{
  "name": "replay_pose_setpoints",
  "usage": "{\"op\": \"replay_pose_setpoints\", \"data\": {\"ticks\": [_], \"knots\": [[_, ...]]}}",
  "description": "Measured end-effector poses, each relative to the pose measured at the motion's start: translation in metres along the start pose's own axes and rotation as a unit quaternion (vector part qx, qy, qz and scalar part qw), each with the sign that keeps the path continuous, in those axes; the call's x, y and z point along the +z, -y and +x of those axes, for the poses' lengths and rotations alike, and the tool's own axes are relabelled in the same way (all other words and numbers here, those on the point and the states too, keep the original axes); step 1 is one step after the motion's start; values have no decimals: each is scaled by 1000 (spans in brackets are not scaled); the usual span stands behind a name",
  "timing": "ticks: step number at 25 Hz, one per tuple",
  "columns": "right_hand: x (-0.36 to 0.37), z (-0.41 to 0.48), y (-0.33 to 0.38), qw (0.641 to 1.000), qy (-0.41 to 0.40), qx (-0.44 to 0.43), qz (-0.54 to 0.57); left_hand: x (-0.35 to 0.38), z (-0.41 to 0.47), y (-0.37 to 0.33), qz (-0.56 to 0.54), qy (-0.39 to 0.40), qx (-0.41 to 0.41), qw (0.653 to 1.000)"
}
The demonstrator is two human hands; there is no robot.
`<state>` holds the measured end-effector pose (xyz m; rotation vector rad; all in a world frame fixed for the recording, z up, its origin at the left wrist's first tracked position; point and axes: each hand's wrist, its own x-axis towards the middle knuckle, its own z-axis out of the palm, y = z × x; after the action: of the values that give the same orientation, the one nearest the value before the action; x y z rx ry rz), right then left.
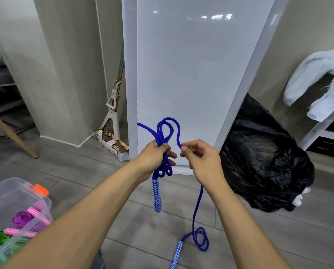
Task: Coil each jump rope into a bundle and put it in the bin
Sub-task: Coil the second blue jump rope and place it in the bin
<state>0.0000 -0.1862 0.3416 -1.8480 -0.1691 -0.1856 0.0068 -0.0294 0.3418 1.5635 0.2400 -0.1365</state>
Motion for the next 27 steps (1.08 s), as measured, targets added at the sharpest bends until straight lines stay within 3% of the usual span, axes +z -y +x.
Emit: {"op": "replay_pose_setpoints", "data": {"ticks": [6,9,14,17,20,22,24,27], "knots": [[8,-4,-7,996,79,-10,-38,10,-8,2,-18,-8,3,1000],[8,-5,-6,984,157,-21,-87,4,-1,-3,-140,-51,-5,989],[5,0,-2,992,106,-4,-71,-6,1,-17,-338,-68,16,939],[-2,-2,-2,973,222,44,-54,-15,8,-19,-377,-83,16,923],[-15,-4,-3,925,354,92,-102,-24,13,-17,-251,-108,43,961],[-25,-4,-6,902,376,122,-176,-30,16,-15,-113,-132,67,983],[-33,-2,-9,906,315,128,-251,-34,19,-14,-4,-122,82,989],[-34,5,-11,940,177,58,-286,-29,9,-13,154,-51,102,982]]}}
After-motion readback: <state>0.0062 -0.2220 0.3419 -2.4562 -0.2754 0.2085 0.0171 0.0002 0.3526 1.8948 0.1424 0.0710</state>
